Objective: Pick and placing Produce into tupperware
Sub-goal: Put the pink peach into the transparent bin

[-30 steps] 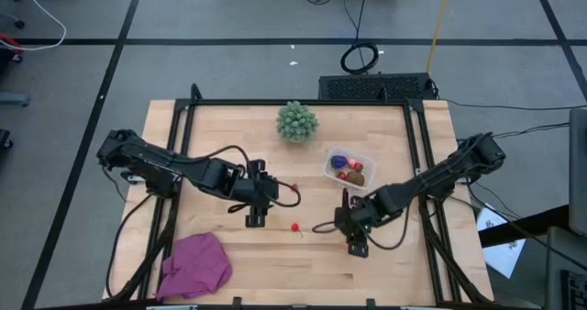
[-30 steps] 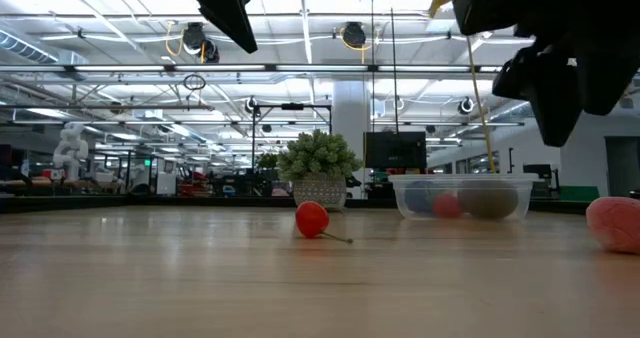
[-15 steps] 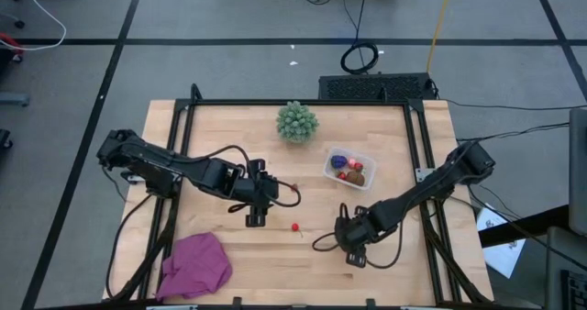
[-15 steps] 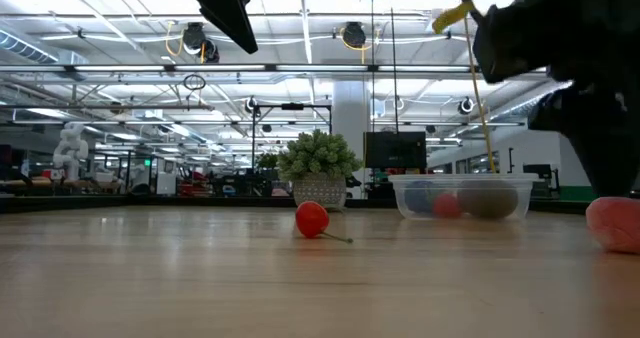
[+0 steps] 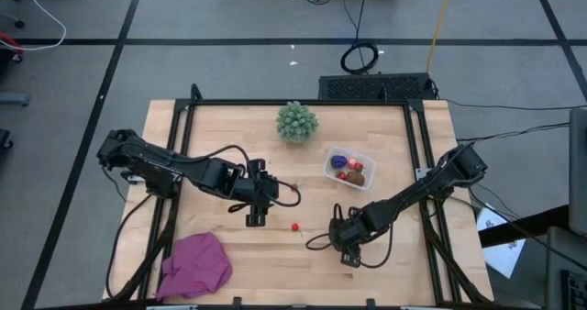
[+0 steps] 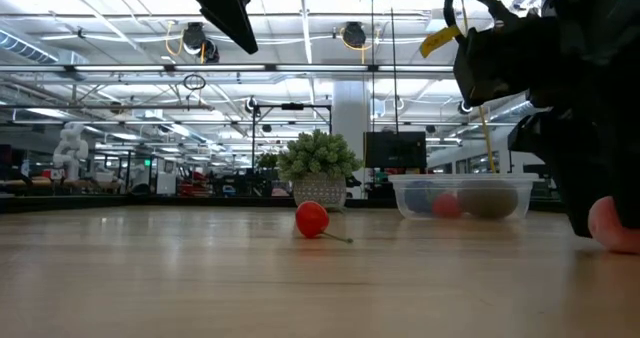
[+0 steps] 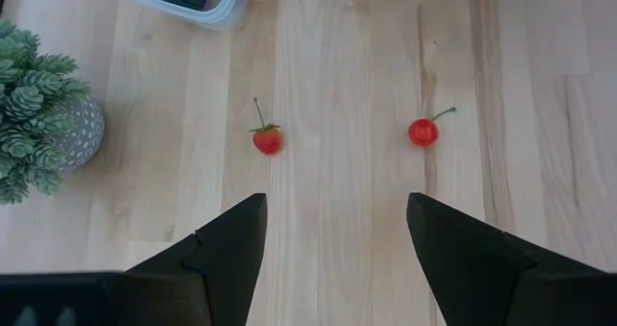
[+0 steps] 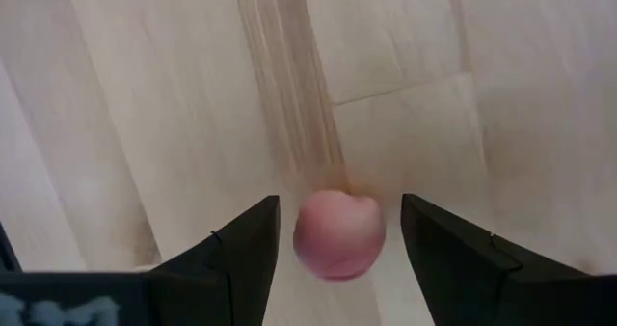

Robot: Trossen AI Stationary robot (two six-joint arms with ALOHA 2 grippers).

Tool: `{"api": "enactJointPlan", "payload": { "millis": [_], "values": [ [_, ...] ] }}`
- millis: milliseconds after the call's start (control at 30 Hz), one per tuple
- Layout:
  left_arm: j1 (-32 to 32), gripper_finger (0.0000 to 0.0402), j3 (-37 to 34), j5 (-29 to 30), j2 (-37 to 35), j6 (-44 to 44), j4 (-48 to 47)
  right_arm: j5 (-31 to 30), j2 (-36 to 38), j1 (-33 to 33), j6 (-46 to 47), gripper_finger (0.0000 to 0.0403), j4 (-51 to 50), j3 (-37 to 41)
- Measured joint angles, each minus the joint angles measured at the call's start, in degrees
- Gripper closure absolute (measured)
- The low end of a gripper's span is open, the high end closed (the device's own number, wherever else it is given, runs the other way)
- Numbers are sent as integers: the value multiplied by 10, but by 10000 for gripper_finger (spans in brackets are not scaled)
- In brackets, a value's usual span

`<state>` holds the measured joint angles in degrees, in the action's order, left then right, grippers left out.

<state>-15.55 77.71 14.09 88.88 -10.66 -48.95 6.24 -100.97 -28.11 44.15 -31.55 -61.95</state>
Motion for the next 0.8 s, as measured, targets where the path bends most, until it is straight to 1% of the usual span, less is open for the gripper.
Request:
{"api": "enactJointPlan", "payload": {
  "millis": [333,467,800],
  "values": [
    [0,146,0,0,0,0,0,0,0,7,1,195,-11,0],
    [0,146,0,0,0,0,0,15,0,7,8,195,-18,0],
    [0,146,0,0,0,4,0,14,1,7,10,195,-17,0]
  ]
}}
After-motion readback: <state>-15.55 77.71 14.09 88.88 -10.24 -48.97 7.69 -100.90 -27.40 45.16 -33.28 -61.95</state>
